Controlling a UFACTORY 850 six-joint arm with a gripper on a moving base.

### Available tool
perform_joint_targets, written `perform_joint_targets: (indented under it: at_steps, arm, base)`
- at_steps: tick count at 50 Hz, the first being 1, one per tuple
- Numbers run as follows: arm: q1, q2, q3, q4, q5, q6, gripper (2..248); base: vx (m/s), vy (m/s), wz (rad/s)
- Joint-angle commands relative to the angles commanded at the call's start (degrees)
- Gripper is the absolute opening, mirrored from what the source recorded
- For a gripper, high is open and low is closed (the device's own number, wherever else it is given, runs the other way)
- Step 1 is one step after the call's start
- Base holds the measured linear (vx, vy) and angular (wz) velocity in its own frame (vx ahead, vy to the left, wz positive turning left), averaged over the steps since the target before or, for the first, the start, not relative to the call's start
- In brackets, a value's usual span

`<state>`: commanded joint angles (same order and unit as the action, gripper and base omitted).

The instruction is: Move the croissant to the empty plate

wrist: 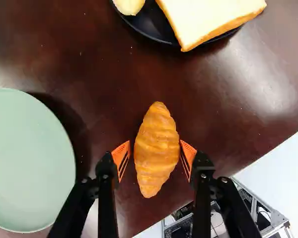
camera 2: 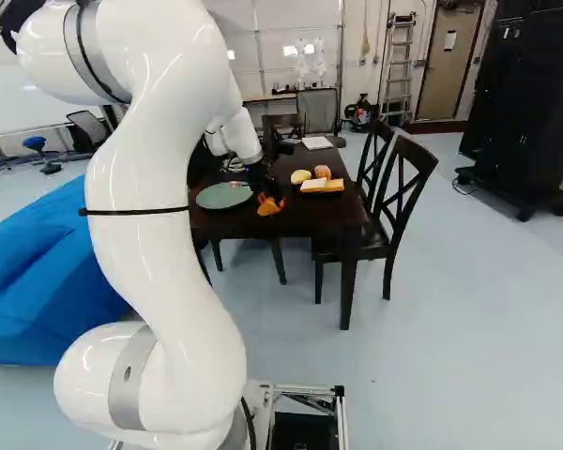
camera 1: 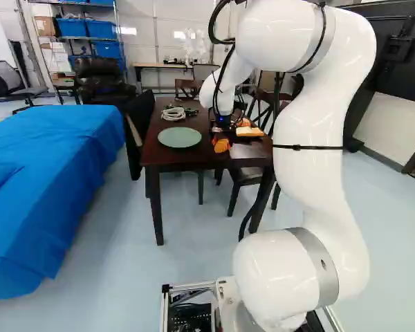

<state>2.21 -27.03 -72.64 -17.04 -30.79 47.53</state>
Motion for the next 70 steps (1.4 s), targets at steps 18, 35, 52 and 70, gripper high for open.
perform_joint_targets:
  at_steps: [18, 35, 52, 70]
  arm:
    - [0.0, 0.0, 0.0, 0.0, 0.0, 0.0, 123]
    - [0.0, 0.0, 0.0, 0.0, 0.0, 0.0, 124]
    - [0.06, 1.2, 0.33, 0.0, 0.0, 0.0, 124]
    - [1.6, 3.45, 0.18, -0.12, -0.68, 0.0, 124]
  base:
    - [0.0, 0.0, 0.0]
    - [0.0, 0.0, 0.0]
    - [0.0, 0.0, 0.0]
    - [0.0, 0.0, 0.0]
